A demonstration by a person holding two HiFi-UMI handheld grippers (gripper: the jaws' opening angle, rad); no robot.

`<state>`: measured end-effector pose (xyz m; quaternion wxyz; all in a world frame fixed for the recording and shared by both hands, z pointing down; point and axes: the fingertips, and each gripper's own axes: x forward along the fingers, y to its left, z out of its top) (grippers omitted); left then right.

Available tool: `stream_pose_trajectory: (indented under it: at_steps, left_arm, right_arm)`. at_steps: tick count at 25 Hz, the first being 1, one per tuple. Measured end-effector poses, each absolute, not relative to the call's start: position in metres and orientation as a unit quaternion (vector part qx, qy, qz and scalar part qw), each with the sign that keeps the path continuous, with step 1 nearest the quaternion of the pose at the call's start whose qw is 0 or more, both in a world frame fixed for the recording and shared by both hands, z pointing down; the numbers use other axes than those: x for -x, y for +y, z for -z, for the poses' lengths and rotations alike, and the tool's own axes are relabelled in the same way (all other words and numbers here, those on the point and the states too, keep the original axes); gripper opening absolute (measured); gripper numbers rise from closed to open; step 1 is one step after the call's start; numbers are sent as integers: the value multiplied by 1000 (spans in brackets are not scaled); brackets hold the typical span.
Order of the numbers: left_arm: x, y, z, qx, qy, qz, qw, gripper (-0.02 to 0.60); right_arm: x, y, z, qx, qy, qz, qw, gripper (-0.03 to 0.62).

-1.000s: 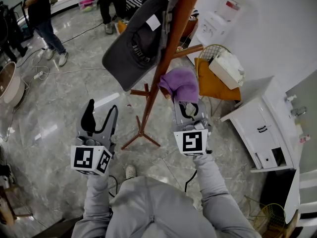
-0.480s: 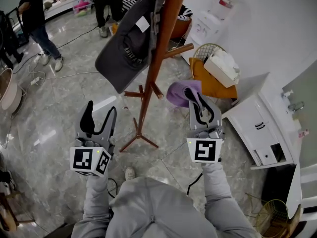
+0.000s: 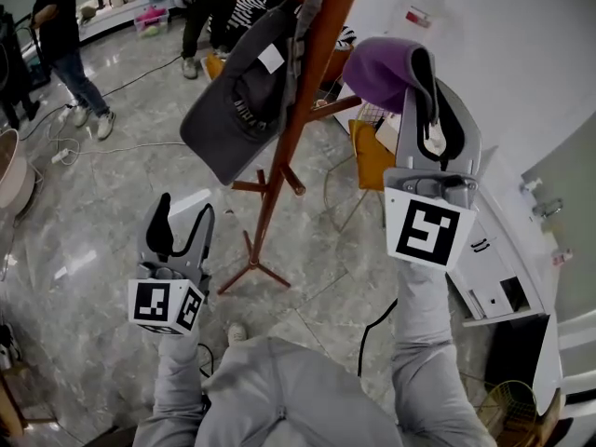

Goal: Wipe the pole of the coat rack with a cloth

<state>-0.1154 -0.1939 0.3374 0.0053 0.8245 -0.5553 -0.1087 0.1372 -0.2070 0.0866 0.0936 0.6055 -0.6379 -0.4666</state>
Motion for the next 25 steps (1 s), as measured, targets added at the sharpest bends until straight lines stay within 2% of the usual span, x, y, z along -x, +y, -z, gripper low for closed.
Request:
stream_pose_trajectory:
  at_steps: [3,10,25]
  left_arm:
    - [123,-195,-337,-820,-561,109,5,339]
    - [133,-195,-345,-814,-571,104,12,338]
    - [107,-200,-353,-831,-547,99,23,339]
  right_arm:
    - [-125,-236,-101,-610,-639,447,142,52]
    - [-95,-257,-166,-566,-686,411,200,52]
    - [-80,-236,-270,-490,-757,343,265,52]
